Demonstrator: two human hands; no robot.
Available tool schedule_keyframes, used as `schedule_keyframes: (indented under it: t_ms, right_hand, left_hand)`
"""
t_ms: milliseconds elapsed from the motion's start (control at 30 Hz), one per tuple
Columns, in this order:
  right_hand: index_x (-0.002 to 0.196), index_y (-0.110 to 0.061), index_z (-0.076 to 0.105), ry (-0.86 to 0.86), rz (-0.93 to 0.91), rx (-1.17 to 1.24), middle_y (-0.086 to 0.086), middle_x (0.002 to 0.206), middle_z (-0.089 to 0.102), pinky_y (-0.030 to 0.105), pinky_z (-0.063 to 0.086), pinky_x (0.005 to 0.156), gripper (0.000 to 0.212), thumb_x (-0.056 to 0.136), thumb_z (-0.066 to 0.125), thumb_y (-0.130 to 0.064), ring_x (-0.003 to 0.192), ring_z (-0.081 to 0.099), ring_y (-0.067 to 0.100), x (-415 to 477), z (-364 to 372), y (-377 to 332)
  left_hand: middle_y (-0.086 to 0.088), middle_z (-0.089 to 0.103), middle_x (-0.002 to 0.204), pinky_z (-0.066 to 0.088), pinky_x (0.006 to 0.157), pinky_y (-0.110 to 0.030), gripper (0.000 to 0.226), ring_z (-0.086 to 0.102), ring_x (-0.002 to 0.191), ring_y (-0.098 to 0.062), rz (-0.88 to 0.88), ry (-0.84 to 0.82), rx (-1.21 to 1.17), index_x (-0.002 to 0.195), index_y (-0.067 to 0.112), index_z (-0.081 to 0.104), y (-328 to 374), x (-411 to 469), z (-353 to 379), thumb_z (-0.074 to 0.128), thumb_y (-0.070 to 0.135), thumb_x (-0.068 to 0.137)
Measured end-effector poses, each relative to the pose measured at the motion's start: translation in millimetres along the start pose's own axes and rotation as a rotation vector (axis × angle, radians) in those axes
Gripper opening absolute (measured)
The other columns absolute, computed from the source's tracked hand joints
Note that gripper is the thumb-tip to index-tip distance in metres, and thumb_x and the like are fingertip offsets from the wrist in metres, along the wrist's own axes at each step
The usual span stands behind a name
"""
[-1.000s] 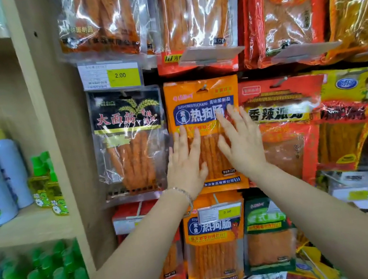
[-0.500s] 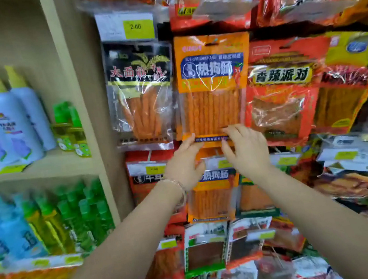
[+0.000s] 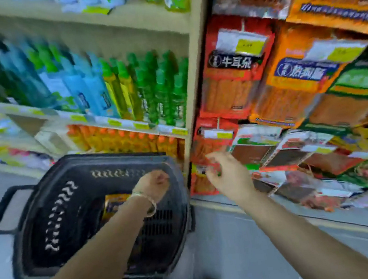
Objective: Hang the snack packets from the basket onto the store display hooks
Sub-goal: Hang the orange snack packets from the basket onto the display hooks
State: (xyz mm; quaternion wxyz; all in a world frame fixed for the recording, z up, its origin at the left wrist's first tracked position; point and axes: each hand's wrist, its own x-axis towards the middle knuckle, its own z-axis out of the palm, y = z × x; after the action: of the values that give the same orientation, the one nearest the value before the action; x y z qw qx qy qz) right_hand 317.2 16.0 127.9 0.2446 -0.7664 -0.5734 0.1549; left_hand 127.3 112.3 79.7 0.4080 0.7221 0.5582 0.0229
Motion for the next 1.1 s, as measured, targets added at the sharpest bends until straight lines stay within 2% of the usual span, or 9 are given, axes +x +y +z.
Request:
schedule_keyframes:
  t_ms: [100, 267, 367, 467, 633, 767, 900, 1033, 1100]
  right_hand:
    - [0.118, -0.015, 0.06, -0.186, 0.063, 0.106, 0.006, 0.11, 0.063, 0.031, 0.044, 0.083, 0.033, 0.085, 0.06, -0.019, 0.103, 0.059, 0.026, -10, 71, -26]
    - [0.139, -0.02, 0.042, -0.534, 0.291, 0.198, 0.003, 0.141, 0.046, 0.031, 0.038, 0.101, 0.05, 0.092, 0.057, -0.027, 0.128, 0.045, 0.021, -21, 183, -65]
    - [0.144, -0.022, 0.033, -0.741, 0.515, 0.301, 0.002, 0.148, 0.035, 0.03, 0.037, 0.098, 0.053, 0.095, 0.053, -0.029, 0.131, 0.041, 0.022, -26, 245, -75]
    - [0.14, -0.02, 0.035, -0.821, 0.719, 0.365, 0.006, 0.14, 0.041, 0.035, 0.045, 0.087, 0.049, 0.096, 0.052, -0.03, 0.113, 0.054, 0.026, -30, 305, -76]
    - [0.133, -0.009, 0.044, -0.756, 0.947, 0.389, 0.001, 0.089, 0.054, 0.027, 0.04, 0.067, 0.044, 0.093, 0.057, -0.022, 0.073, 0.052, 0.014, -32, 386, -63]
    - [0.126, -0.005, 0.052, -0.704, 1.001, 0.405, 0.006, 0.103, 0.055, 0.036, 0.044, 0.085, 0.038, 0.094, 0.056, -0.025, 0.098, 0.057, 0.025, -22, 440, -48]
    - [0.119, -0.01, 0.055, -0.629, 1.017, 0.434, 0.007, 0.108, 0.057, 0.024, 0.038, 0.071, 0.029, 0.095, 0.054, -0.027, 0.096, 0.055, 0.02, -5, 484, -34]
    - [0.134, -0.012, 0.049, -0.553, 1.046, 0.512, -0.003, 0.116, 0.054, 0.026, 0.039, 0.088, 0.043, 0.096, 0.052, -0.032, 0.107, 0.053, 0.02, 3, 514, -38]
    - [0.131, -0.011, 0.052, -0.502, 1.067, 0.507, 0.006, 0.122, 0.06, 0.03, 0.044, 0.089, 0.041, 0.097, 0.05, -0.033, 0.108, 0.058, 0.025, 8, 528, -40]
  left_hand:
    - [-0.017, 0.066, 0.108, 0.043, 0.087, -0.031, 0.024, 0.06, 0.104, -0.031, -0.198, 0.029, -0.049, 0.108, 0.003, 0.064, -77, -14, -8, 0.053, 0.016, 0.092]
    - [-0.017, 0.066, 0.105, 0.043, 0.077, -0.03, 0.022, 0.06, 0.101, -0.032, -0.4, -0.103, -0.068, 0.105, 0.005, 0.066, -192, -27, -29, 0.052, 0.017, 0.093]
    - [-0.015, 0.065, 0.111, 0.039, 0.077, -0.024, 0.023, 0.059, 0.104, -0.03, -0.45, -0.179, -0.106, 0.109, 0.006, 0.065, -250, -23, -33, 0.051, 0.011, 0.092]
    - [-0.017, 0.067, 0.108, 0.046, 0.081, -0.029, 0.02, 0.061, 0.102, -0.033, -0.541, -0.206, -0.163, 0.105, 0.007, 0.066, -297, -9, -35, 0.052, 0.012, 0.091]
    - [-0.012, 0.068, 0.104, 0.048, 0.082, -0.032, 0.019, 0.063, 0.092, -0.028, -0.624, -0.282, -0.248, 0.095, 0.02, 0.065, -349, 26, -18, 0.047, 0.012, 0.091]
    - [-0.007, 0.066, 0.09, 0.046, 0.071, -0.025, 0.021, 0.059, 0.078, -0.02, -0.649, -0.293, -0.349, 0.108, 0.008, 0.063, -371, 55, -1, 0.05, 0.012, 0.092]
    - [-0.02, 0.066, 0.109, 0.046, 0.083, -0.03, 0.023, 0.061, 0.096, -0.029, -0.63, -0.244, -0.379, 0.104, 0.003, 0.066, -385, 84, 15, 0.049, 0.014, 0.092]
    - [-0.022, 0.06, 0.119, 0.047, 0.096, -0.043, 0.029, 0.058, 0.111, -0.036, -0.686, -0.227, -0.506, 0.116, -0.002, 0.059, -389, 97, 25, 0.049, 0.012, 0.093]
    - [-0.025, 0.064, 0.111, 0.049, 0.092, -0.041, 0.025, 0.061, 0.103, -0.037, -0.678, -0.187, -0.531, 0.106, -0.002, 0.064, -392, 100, 28, 0.048, 0.011, 0.092]
